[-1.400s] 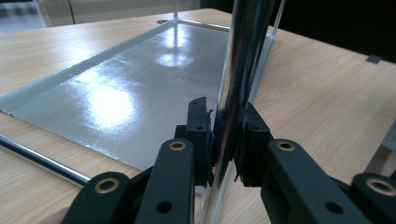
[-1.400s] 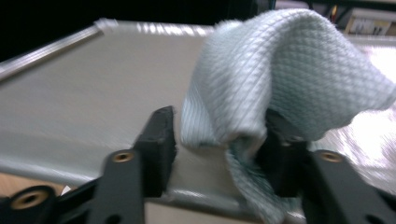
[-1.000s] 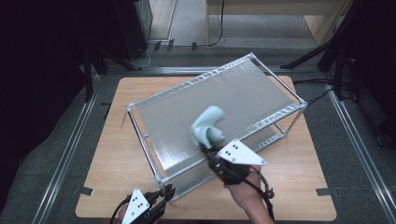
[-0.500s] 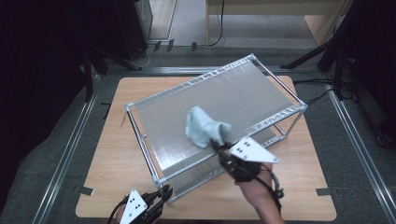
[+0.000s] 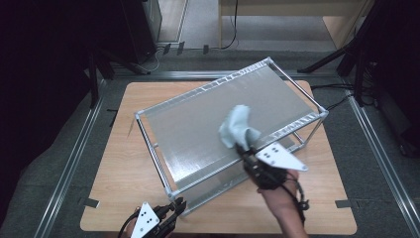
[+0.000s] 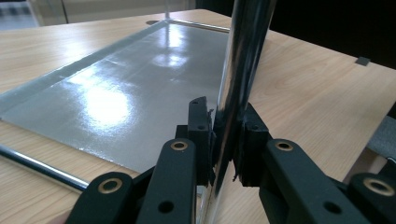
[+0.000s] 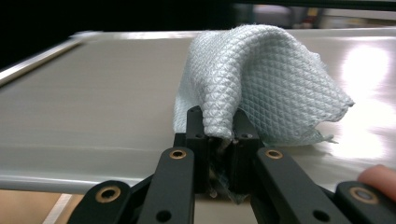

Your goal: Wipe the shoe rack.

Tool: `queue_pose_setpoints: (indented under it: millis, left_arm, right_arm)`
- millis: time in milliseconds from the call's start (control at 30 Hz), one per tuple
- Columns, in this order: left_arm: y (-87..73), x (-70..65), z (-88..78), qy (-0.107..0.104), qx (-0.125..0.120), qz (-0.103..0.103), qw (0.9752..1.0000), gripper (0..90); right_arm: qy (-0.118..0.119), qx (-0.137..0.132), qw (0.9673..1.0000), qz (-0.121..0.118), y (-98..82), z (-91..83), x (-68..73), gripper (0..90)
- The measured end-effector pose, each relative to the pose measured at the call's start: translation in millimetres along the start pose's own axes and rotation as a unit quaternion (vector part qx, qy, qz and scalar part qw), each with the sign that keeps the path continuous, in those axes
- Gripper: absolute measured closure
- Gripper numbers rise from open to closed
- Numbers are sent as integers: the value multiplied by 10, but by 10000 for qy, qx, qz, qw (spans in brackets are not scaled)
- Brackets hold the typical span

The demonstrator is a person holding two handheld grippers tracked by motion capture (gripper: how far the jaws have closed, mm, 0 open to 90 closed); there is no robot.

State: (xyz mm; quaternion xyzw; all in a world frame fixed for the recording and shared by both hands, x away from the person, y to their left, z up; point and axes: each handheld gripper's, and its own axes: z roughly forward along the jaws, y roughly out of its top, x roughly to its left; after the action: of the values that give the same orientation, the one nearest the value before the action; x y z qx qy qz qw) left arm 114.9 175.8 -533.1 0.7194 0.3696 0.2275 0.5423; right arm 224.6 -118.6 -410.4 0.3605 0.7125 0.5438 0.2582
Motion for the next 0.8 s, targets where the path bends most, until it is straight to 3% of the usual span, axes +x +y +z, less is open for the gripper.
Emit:
queue_pose_setpoints:
  millis: [67, 167, 200, 333, 467, 500, 533, 567, 600, 633, 667, 700, 733, 767, 800]
  left_arm:
    - [7, -44, 29, -28, 8, 34, 10000, 804]
    - [8, -59, 35, -20, 11, 40, 10000, 804]
    - [7, -57, 34, -34, 11, 22, 10000, 803]
    - [7, -58, 28, -20, 22, 50, 10000, 805]
    - [6, -46, 8, 9, 35, 63, 10000, 805]
    - [3, -33, -3, 21, 35, 66, 10000, 805]
    - [-2, -18, -15, 38, 25, 45, 10000, 805]
    - [-11, 30, -46, 85, 12, 11, 10000, 804]
    - [-11, 30, -46, 85, 12, 11, 10000, 804]
    - [-16, 59, -62, 108, 2, -13, 9999, 804]
    - [-20, 89, -80, 148, 9, -36, 9999, 803]
    - [-28, 140, -111, 198, 7, -85, 9998, 802]
    - [-28, 140, -111, 198, 7, -85, 9998, 802]
    - [-39, 182, -137, 262, -11, -100, 9996, 802]
    - [-39, 182, -137, 262, -11, -100, 9996, 801]
  right_arm:
    - [369, 42, 9990, -234, -4, 80, 324, 822]
    - [584, 9, 9973, -454, -19, 122, 630, 821]
    - [776, -20, 9957, -510, -32, 126, 820, 822]
    - [1060, -10, 9924, -630, -32, 109, 980, 821]
    - [1098, 6, 9922, -582, -20, 103, 863, 825]
    - [901, 5, 9946, -525, -7, 88, 724, 825]
    - [901, 5, 9946, -525, -7, 88, 724, 825]
    - [609, 4, 9971, -456, 3, 66, 546, 825]
    - [609, 4, 9971, -456, 3, 66, 546, 825]
    - [434, -4, 9982, -425, 2, 61, 442, 826]
    - [324, -15, 9990, -296, -2, 53, 327, 826]
    - [107, -48, 9999, -115, -11, 27, 102, 826]
    - [107, -48, 9999, -115, -11, 27, 102, 826]
    - [-141, -67, 9999, 3, -5, -11, -94, 825]
    - [-141, -67, 9999, 3, -5, -11, -94, 825]
